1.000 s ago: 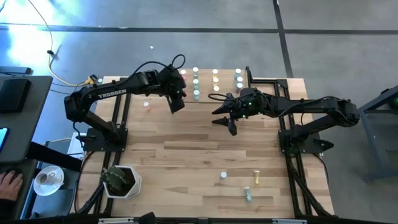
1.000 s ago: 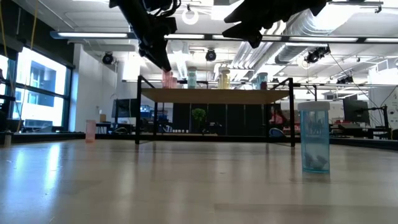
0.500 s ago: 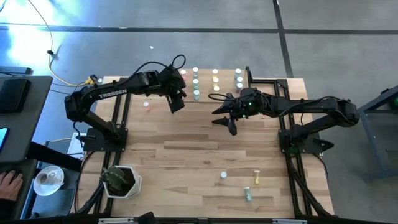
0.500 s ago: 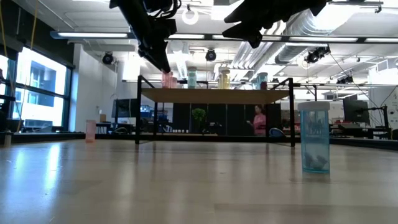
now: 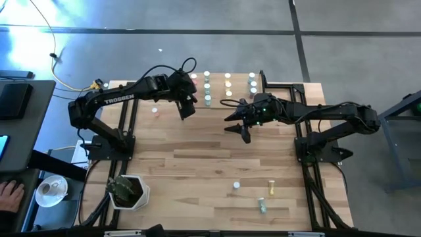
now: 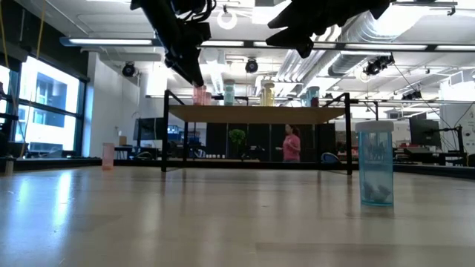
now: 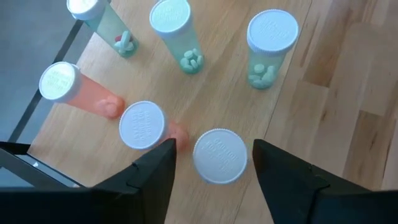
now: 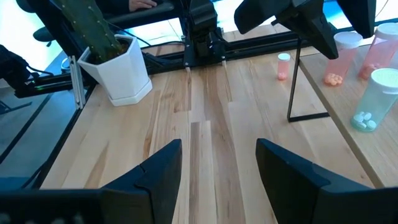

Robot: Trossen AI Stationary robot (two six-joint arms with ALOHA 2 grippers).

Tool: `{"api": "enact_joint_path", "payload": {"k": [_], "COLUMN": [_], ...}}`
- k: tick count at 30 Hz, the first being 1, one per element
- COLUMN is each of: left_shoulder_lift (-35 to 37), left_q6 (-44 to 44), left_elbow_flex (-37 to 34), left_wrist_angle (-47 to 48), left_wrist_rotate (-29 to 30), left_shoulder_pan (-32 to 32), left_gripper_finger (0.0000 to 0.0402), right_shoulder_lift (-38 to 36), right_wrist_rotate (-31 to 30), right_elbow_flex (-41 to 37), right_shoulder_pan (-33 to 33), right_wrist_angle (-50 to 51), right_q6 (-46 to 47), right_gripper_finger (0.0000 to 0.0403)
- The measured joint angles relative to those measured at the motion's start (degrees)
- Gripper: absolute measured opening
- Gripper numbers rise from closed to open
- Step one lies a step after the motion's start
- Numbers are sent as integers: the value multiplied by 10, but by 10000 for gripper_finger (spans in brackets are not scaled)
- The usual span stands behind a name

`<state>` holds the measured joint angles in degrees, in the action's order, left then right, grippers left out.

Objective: Pick and place medicine bottles onto shelf by color
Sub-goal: Put the red medicine bottle on the shelf, then put the blue medicine bottle on the shelf

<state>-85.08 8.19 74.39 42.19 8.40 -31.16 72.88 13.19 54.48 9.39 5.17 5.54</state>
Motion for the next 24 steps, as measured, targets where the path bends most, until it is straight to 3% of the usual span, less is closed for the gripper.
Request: {"api": "enact_joint_path", "payload": {"k": [5, 24], "left_shoulder_lift": [0, 7], "left_q6": [-5, -5], "left_elbow_flex": [0, 1], "left_wrist_angle": [0, 13], "left_wrist_rotate": [24, 6], "left_shoulder_pan": [0, 3], "left_gripper_finger": [223, 225], "right_shoulder_lift": [0, 0], "right_wrist_rotate": [0, 0], "right_elbow_flex": [0, 0], "right_shoulder_pan": [0, 0], "right_wrist_angle": [0, 0], "right_q6": [0, 0], "right_gripper_finger": [197, 197]}}
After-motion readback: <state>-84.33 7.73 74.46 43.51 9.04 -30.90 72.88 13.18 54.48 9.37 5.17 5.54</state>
